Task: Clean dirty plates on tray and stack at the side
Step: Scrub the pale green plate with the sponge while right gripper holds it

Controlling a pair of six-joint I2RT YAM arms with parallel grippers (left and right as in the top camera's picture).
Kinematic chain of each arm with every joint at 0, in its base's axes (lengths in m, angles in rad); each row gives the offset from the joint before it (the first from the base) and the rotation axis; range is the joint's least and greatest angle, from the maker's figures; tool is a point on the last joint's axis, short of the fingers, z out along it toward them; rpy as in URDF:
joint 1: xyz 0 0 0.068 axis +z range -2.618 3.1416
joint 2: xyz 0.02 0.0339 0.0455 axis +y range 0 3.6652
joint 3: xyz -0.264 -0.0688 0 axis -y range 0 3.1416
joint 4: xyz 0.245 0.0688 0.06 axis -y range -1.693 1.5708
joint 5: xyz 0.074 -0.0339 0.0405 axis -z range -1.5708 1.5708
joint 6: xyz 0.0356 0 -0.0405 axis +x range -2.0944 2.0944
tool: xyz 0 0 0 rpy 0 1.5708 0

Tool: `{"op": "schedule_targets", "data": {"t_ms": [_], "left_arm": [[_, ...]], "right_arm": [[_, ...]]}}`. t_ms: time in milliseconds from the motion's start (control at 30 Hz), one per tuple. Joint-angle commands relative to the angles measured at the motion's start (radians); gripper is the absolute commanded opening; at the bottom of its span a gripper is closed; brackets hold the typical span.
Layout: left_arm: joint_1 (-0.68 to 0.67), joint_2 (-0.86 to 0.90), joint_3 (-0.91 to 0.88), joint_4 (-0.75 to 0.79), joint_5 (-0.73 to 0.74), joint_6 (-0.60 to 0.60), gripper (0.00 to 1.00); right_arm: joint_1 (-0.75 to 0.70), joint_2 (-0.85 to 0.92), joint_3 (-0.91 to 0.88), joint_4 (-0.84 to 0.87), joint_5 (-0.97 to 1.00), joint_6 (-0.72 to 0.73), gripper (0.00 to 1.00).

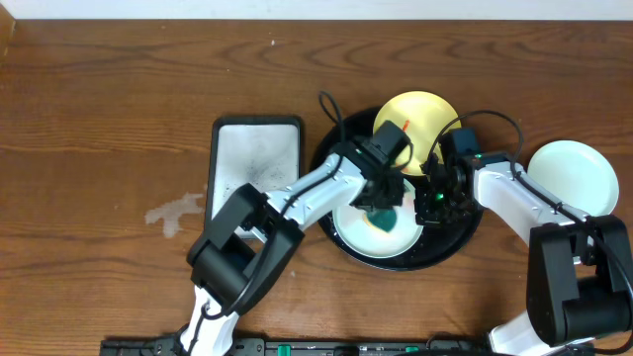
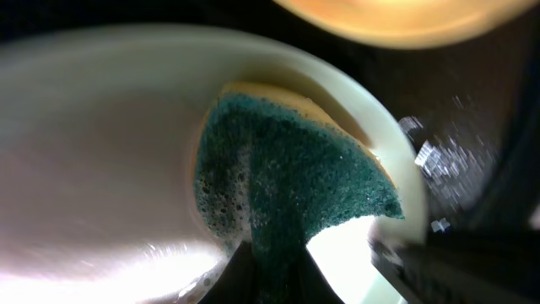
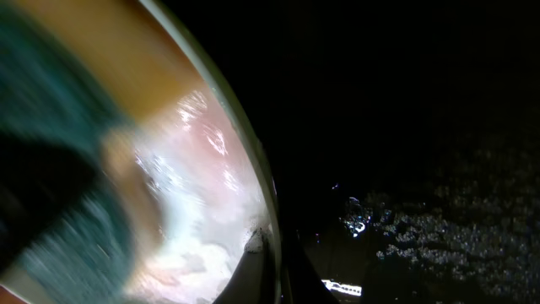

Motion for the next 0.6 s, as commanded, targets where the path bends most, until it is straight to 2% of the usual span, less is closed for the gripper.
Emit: {"op": "schedule_targets", "data": {"t_ms": [0, 100, 167, 300, 400, 567], "left_arm": [[-0.065, 0.047, -0.025, -0.031, 0.131, 0.023, 0.08], [-0.066, 0.047, -0.025, -0.081, 0.121, 0.048, 0.08], [-0.058, 0.047, -0.025, -0.138, 0.059, 0.048, 0.07], [-0.033, 0.046, -0.024, -0.239, -0.148, 0.048, 0.07], [0.002, 0.045, -0.021, -0.303, -0.365, 0.048, 0.08], [0.045, 0.044, 0.022, -0.364, -0.522, 0.048, 0.07]], "right_arm": [[-0.007, 0.026, -0.019, -0.010, 0.114, -0.014, 0.01], [-0.007, 0.026, -0.019, -0.011, 0.113, -0.014, 0.01], [-0.007, 0.026, -0.019, -0.012, 0.114, -0.014, 0.01], [-0.007, 0.026, -0.019, -0.013, 0.113, -0.014, 0.01], [-0.007, 0.026, -0.019, -0.013, 0.113, -0.014, 0.01], [-0.007, 0.026, -0.019, -0.013, 0.114, -0.014, 0.01]]}}
